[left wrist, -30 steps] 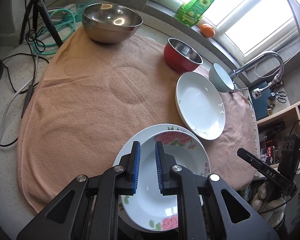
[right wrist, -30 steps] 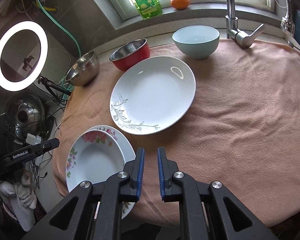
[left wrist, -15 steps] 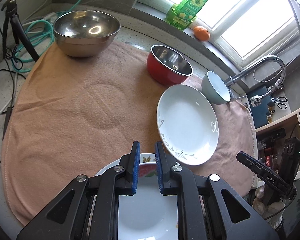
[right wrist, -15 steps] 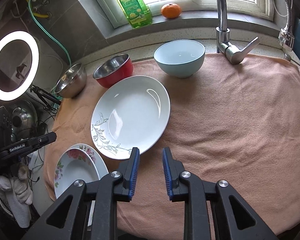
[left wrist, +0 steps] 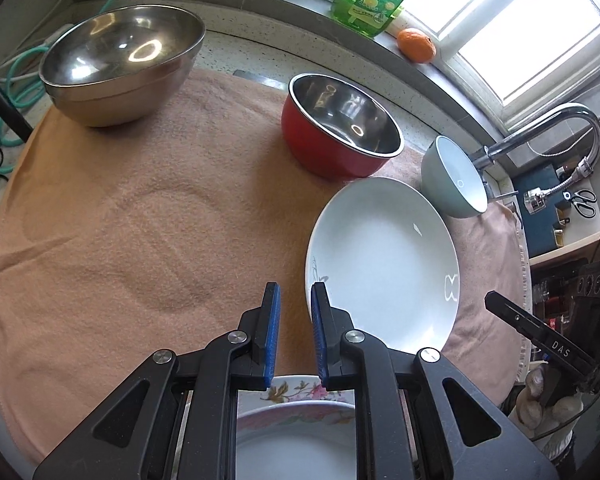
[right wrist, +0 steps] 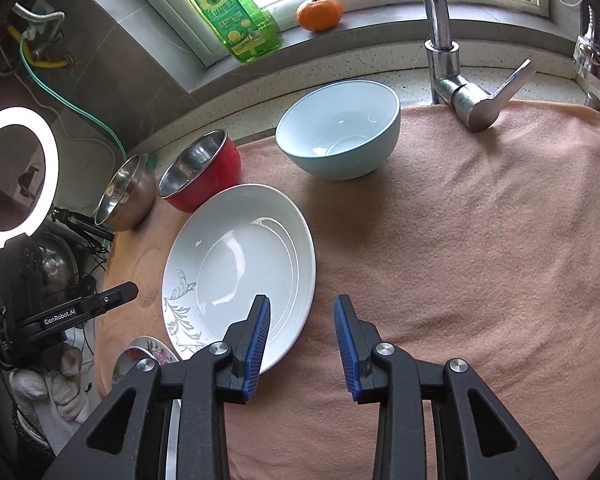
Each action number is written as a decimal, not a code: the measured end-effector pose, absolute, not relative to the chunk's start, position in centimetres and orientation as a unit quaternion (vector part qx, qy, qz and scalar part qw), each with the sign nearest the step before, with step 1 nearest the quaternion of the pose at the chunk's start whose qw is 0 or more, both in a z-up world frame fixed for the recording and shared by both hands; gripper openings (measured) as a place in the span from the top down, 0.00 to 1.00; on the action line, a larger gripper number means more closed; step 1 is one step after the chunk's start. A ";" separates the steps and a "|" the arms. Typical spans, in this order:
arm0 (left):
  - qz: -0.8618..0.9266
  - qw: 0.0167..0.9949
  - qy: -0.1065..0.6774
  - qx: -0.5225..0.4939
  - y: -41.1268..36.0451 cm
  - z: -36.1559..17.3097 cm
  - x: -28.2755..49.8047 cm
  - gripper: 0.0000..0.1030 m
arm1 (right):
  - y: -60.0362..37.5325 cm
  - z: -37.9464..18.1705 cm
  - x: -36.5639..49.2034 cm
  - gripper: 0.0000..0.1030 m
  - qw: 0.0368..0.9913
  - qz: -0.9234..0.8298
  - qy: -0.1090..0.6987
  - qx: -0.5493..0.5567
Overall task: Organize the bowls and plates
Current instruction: 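Open both tools to release the plate and move toward the white leaf plate, then grasp the white leaf-pattern plate rim with the right tool while the left tool grips it, then lift the white leaf plate with both tools and carry it over the pink plates, then lower the white leaf plate onto the pink plate stack and open both tools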
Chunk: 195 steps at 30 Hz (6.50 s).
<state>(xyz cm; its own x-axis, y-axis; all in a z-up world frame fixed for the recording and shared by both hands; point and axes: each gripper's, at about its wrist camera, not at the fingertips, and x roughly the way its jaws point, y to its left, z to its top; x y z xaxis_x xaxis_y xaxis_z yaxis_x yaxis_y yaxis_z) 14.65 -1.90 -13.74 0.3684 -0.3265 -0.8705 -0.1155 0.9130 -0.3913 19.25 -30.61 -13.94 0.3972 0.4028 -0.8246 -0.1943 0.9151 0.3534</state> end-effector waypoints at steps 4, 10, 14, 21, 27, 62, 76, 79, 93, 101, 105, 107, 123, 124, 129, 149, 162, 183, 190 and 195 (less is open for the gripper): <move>-0.065 0.802 0.564 -0.186 -2.5 -14.3 15.6 0.87 | -30.3 -14.7 20.3 0.71 0.825 0.183 0.525 0.100; -0.061 0.800 0.571 -0.171 -3.0 -15.1 16.5 0.87 | -29.8 -15.8 21.6 0.71 0.821 0.182 0.533 0.095; -0.063 0.798 0.575 -0.166 -3.1 -15.3 16.8 0.87 | -29.7 -16.2 22.2 0.71 0.818 0.184 0.537 0.097; -0.070 0.795 0.582 -0.159 -3.8 -15.8 17.2 0.87 | -29.3 -17.0 22.6 0.71 0.810 0.185 0.547 0.099; -0.073 0.793 0.585 -0.157 -4.0 -16.1 17.5 0.87 | -29.1 -17.3 22.9 0.78 0.804 0.189 0.554 0.103; -0.077 0.806 0.571 -0.135 -4.9 -15.6 16.9 0.94 | -28.3 -17.7 23.3 0.94 0.802 0.176 0.565 0.086; -0.085 0.807 0.567 -0.142 -4.9 -14.8 16.6 0.94 | -29.2 -16.3 22.4 0.94 0.808 0.170 0.556 0.089; -0.087 0.808 0.565 -0.144 -5.1 -14.6 16.4 0.94 | -29.4 -15.9 22.1 0.94 0.811 0.168 0.554 0.091; -0.100 0.820 0.545 -0.146 -5.2 -12.0 15.5 0.94 | -29.7 -13.1 20.7 0.94 0.821 0.170 0.537 0.091; -0.095 0.822 0.540 -0.150 -4.0 -11.1 13.9 0.94 | -28.3 -12.4 19.1 0.94 0.820 0.183 0.536 0.086; -0.090 0.825 0.537 -0.152 -3.2 -10.7 12.8 0.94 | -27.4 -12.2 18.1 0.94 0.817 0.191 0.537 0.082; -0.088 0.825 0.536 -0.154 -2.7 -10.5 12.2 0.94 | -26.9 -12.1 17.6 0.94 0.816 0.196 0.538 0.080; -0.068 0.827 0.533 -0.166 1.5 -10.5 7.2 0.94 | -22.4 -12.2 12.5 0.94 0.806 0.222 0.545 0.063; -0.068 0.826 0.535 -0.167 1.8 -10.5 6.9 0.94 | -22.2 -12.3 12.3 0.94 0.806 0.223 0.545 0.063; -0.064 0.822 0.540 -0.171 2.7 -10.9 5.3 0.94 | -21.4 -12.6 10.8 0.94 0.801 0.228 0.550 0.060; -0.062 0.806 0.561 -0.176 4.2 -12.5 1.4 0.94 | -20.1 -15.4 7.0 0.94 0.776 0.233 0.584 0.056; -0.060 0.801 0.570 -0.172 4.2 -13.2 0.6 0.94 | -20.1 -16.6 6.3 0.94 0.763 0.234 0.601 0.047; -0.062 0.793 0.581 -0.170 4.0 -14.1 0.5 0.94 | -19.7 -16.8 6.4 0.91 0.761 0.233 0.605 0.033; -0.063 0.791 0.584 -0.168 4.0 -14.2 0.5 0.94 | -19.5 -16.7 6.4 0.90 0.761 0.234 0.604 0.022; -0.065 0.790 0.586 -0.166 3.9 -14.3 0.7 0.94 | -19.4 -16.6 6.5 0.90 0.761 0.233 0.605 0.012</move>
